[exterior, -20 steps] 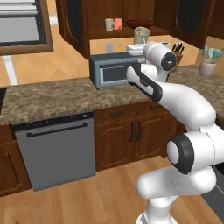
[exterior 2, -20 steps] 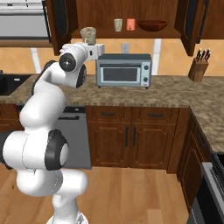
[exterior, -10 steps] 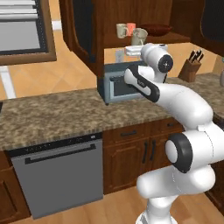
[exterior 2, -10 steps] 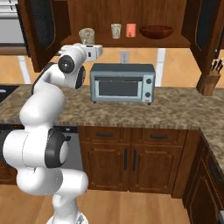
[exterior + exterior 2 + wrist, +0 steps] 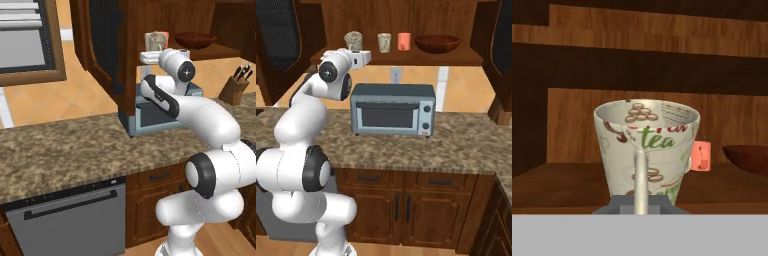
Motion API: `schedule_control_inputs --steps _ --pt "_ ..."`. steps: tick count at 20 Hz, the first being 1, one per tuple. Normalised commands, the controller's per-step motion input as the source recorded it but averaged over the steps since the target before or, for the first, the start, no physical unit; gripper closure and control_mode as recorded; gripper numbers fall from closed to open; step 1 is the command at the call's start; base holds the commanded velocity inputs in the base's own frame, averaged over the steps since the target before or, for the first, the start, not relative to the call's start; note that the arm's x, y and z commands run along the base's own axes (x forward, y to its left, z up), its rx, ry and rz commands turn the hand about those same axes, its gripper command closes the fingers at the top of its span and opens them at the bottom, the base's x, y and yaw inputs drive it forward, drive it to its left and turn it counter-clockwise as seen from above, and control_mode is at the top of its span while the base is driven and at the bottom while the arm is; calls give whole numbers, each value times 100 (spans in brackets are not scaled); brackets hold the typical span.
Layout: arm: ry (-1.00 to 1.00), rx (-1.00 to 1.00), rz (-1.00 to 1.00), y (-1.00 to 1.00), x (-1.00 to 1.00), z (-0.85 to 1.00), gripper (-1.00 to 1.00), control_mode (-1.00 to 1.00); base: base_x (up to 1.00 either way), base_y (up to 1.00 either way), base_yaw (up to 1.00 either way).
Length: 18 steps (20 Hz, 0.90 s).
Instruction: Gather all objects into one cabinet and sort the glasses and bowls to opposite sides.
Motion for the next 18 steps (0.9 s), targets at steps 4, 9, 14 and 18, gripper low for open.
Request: schedule_control_inputs --steps 4,9,14,18 --pt "0 0 0 0 0 0 100 100 66 -21 2" --pt "0 0 0 0 0 0 100 100 53 -8 2" --pt "0 0 0 0 0 0 100 100 9 -1 0" --pt "0 0 0 0 0 0 100 100 7 0 0"
